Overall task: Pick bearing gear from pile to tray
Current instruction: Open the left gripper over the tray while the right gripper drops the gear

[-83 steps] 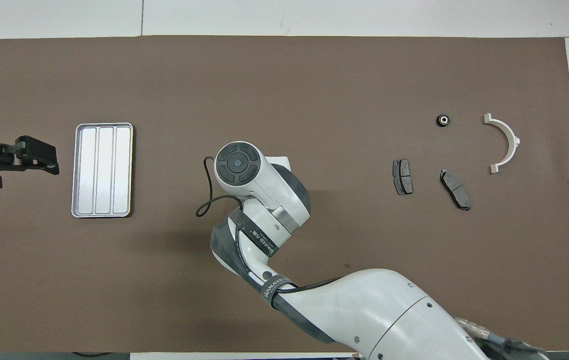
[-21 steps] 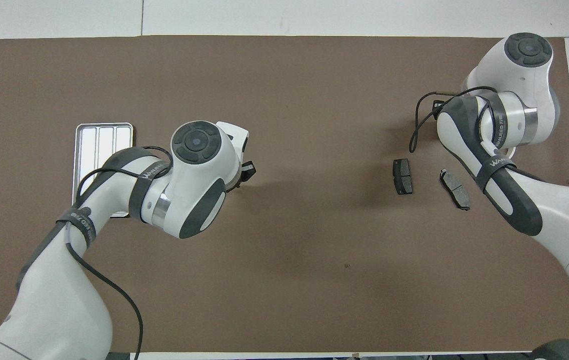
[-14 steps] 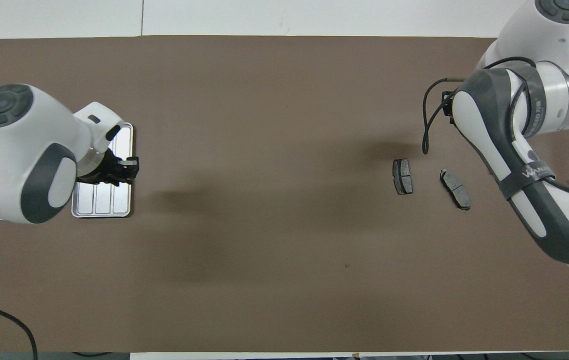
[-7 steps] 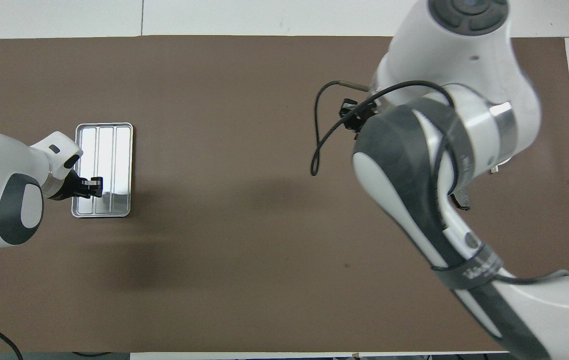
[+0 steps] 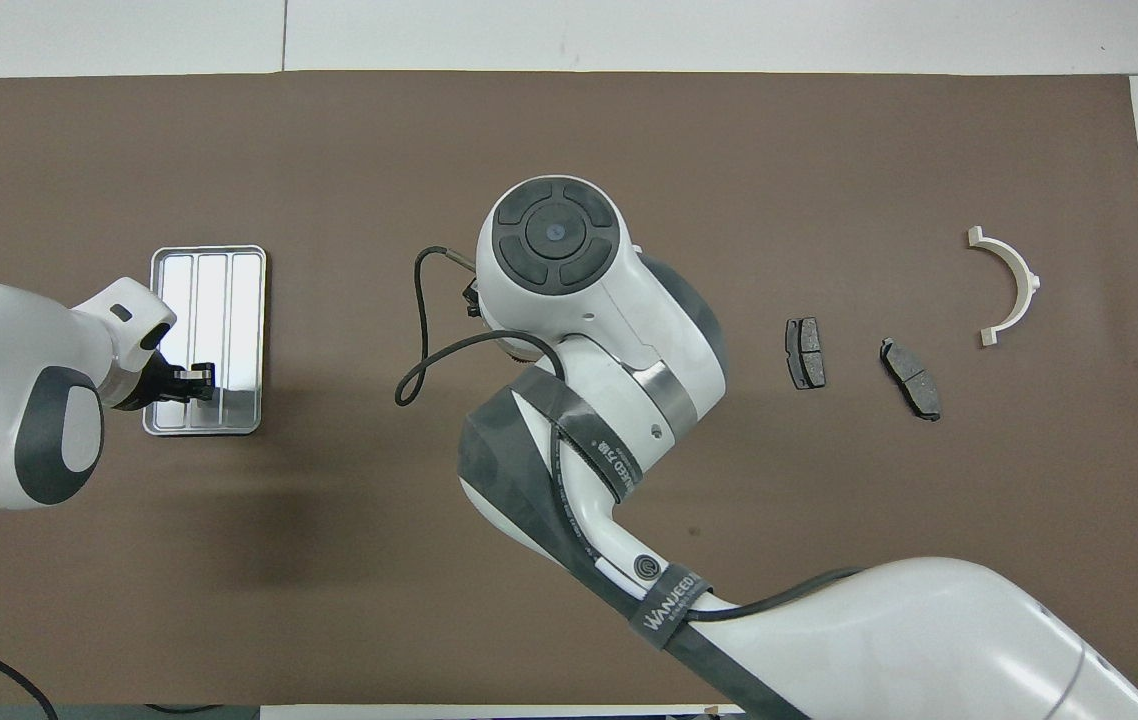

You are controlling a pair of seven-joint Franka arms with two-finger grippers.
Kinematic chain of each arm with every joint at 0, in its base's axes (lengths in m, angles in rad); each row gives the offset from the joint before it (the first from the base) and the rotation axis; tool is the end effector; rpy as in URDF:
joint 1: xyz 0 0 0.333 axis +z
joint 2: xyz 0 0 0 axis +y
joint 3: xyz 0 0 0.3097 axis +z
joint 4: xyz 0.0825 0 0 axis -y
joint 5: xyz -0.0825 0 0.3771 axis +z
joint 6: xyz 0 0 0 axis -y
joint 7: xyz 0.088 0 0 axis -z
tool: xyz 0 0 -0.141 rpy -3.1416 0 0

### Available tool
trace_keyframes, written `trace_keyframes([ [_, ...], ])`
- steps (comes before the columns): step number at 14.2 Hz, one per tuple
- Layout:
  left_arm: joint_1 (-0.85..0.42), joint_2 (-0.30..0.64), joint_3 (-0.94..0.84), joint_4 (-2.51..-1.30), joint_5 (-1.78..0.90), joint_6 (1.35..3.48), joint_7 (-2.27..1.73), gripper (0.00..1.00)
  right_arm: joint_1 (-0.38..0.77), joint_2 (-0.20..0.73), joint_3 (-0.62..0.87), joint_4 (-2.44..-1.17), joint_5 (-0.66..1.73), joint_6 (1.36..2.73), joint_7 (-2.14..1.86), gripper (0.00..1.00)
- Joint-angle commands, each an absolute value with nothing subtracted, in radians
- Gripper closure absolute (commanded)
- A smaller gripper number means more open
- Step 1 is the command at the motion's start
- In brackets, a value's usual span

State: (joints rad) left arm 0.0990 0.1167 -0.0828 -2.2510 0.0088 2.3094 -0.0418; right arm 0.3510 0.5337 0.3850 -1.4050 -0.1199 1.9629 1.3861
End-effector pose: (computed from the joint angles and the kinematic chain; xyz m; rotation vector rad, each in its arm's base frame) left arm 0.5202 0.0085 0.2733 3.1366 0.0818 -0.0909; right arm 0.5551 0.4278 0.3806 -2.8824 0.9912 0.0580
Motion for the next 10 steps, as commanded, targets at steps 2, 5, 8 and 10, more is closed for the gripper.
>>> trace_keyframes([
  [2,0.100,0.107,-0.092,-2.284,0.012,2.358,-0.084,1.00,0.402,0.673,0.385,-1.422,-0.287,2.137,1.548,1.00],
  [5,0.100,0.107,-0.092,-2.315,0.012,2.404,-0.086,0.95,0.403,0.718,0.382,-1.424,-0.307,2.212,1.548,1.00],
  [8,0.109,0.104,-0.092,-2.283,0.012,2.378,-0.084,0.00,0.402,0.732,0.383,-1.433,-0.334,2.232,1.548,1.00],
  [10,0.107,0.081,-0.092,-2.194,0.012,2.244,-0.084,0.00,0.403,0.732,0.383,-1.430,-0.331,2.218,1.551,1.00],
])
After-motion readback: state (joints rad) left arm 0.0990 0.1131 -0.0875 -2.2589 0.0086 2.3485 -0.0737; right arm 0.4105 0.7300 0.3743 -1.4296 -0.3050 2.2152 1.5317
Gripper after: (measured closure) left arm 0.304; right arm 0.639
